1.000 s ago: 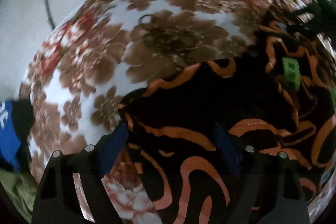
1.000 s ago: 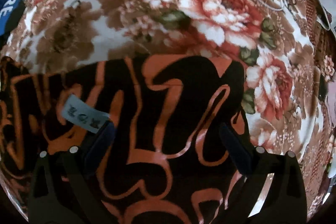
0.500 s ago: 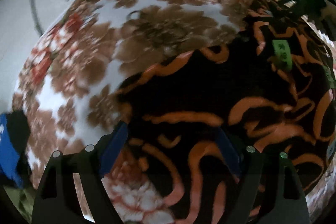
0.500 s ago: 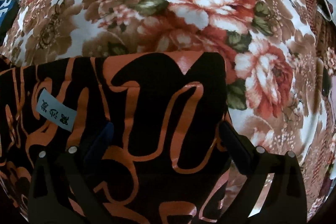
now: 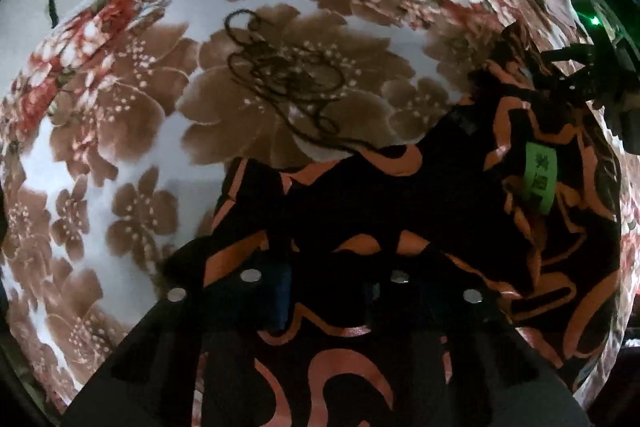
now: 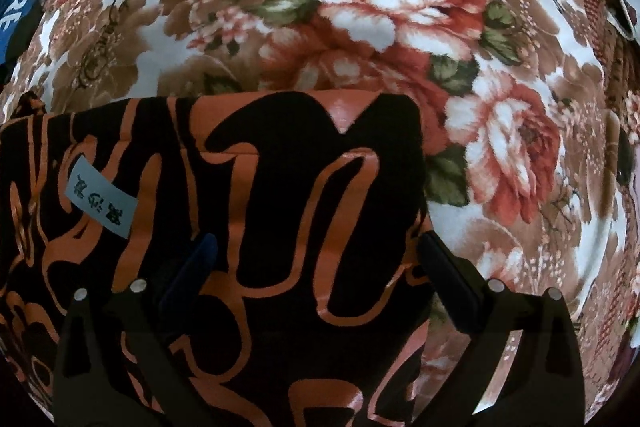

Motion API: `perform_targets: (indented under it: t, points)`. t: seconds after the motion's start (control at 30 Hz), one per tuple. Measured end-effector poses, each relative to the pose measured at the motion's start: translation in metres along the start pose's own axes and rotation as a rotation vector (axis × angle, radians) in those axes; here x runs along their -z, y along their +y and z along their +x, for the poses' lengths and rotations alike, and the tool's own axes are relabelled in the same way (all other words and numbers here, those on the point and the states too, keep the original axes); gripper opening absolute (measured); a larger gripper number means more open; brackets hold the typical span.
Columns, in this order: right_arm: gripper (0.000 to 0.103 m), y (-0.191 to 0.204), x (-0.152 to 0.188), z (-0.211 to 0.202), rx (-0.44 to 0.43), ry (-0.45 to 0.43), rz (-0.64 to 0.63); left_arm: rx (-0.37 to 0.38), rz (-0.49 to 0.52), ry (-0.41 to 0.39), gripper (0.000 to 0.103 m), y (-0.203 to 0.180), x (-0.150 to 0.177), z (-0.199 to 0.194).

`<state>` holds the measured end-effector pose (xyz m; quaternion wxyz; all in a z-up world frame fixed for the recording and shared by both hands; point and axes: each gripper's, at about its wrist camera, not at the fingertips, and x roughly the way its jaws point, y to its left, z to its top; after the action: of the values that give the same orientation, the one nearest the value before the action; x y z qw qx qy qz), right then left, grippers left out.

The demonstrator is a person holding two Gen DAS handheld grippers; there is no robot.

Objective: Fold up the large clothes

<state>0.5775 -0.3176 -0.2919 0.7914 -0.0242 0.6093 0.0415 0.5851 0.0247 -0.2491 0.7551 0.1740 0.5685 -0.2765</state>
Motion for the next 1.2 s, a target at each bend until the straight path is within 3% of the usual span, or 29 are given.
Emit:
perform_targets:
  t: [0.1,0.2,0.37,0.5,0.53,0.63,0.7,0.77,0.87,0.97,1.07,1.2]
  points:
    - [0.098,-0.006,0.004,-0.004,0.045,-0.014,-0.010,-0.019,-0.064,-0.020,0.017,0.011,0.001,-0.009]
    - [0.098,-0.021,0.012,0.002,0.011,0.017,0.032,-0.050,-0.188,-0.056,0.017,0.034,0.001,-0.025]
    - [0.098,-0.046,0.024,0.004,-0.007,0.027,0.112,-0.161,-0.246,-0.023,0.017,0.052,0.003,-0.026]
    - [0.098,-0.054,0.033,0.000,0.026,0.012,0.105,-0.156,-0.235,0.007,0.018,0.048,-0.002,0.000]
    - [0.098,-0.056,0.035,-0.001,0.035,0.012,0.106,-0.167,-0.220,0.020,0.022,0.044,-0.004,0.008]
    - [0.098,-0.067,0.045,0.001,0.041,0.013,0.136,-0.227,-0.164,0.055,0.046,0.028,-0.008,0.035]
    - [0.098,-0.077,0.051,0.000,0.019,0.012,0.179,-0.235,-0.166,0.028,0.054,0.027,-0.007,0.033]
    - [0.098,-0.081,0.053,-0.009,0.008,-0.011,0.208,-0.212,-0.196,0.000,0.075,0.032,-0.003,0.015]
    - [0.098,-0.084,0.059,-0.042,-0.029,-0.112,0.202,-0.221,-0.224,-0.063,0.083,0.040,0.008,-0.024]
    - [0.098,-0.069,0.060,-0.079,-0.075,-0.189,0.192,-0.222,-0.262,-0.132,0.084,0.044,0.023,-0.066]
    - [0.098,-0.017,0.046,-0.099,-0.139,-0.184,0.139,-0.161,-0.293,-0.162,0.084,0.034,0.036,-0.087]
    - [0.098,0.046,0.052,-0.098,-0.193,-0.134,0.024,-0.100,-0.290,-0.148,0.086,-0.003,0.053,-0.077]
